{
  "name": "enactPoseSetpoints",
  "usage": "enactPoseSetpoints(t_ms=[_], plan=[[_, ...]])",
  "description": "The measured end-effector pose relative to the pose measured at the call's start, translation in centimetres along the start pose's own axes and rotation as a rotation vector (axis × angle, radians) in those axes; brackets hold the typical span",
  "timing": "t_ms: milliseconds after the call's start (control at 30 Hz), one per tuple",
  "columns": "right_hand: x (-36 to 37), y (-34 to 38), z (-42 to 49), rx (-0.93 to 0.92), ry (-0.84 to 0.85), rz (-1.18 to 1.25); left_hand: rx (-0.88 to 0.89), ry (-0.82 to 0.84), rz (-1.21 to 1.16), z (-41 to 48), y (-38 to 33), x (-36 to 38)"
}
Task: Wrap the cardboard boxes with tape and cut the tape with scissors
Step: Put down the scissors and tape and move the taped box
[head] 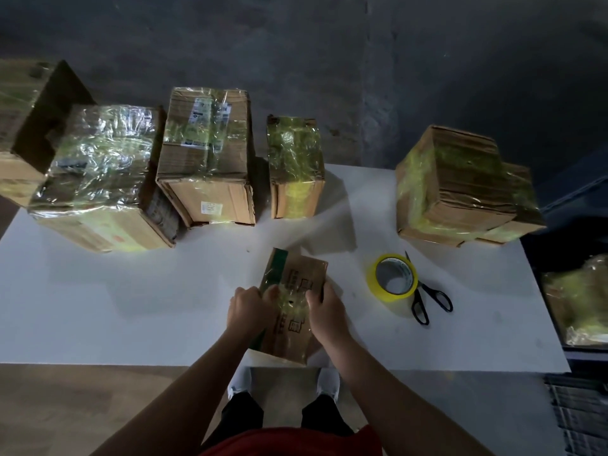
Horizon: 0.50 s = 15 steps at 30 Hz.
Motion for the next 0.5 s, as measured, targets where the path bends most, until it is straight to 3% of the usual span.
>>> enactPoseSetpoints(t_ms=[133,267,400,500], plan=[[-0.9,0.2,-0.4,0.028,0.049,0.122,0.020,-0.066,-0.124,-0.6,-1.4,-0.1],[-1.8,1.9,-0.9,-0.038,0.116,0.148,-0.006,-0.085,-0.470,-1.2,-3.1,0.3],[-3.2,3.6,-1.1,-0.104,0.171,0.084,0.041,0.105,-0.723,-1.1,-3.6,-0.1],[-3.7,3.8,-1.1,-0.093,0.106,0.008,0.047,0.221,-0.857,-0.5,-4.0,-1.0]])
Point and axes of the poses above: each hand's wrist, its own z-axis towards the middle knuckle, its own x-axis out of the palm, y = z × x, the point moved 3 cm from there along z, towards the middle knuckle, and after that the axes turned 12 degrees about x, right-handed, at the moved point
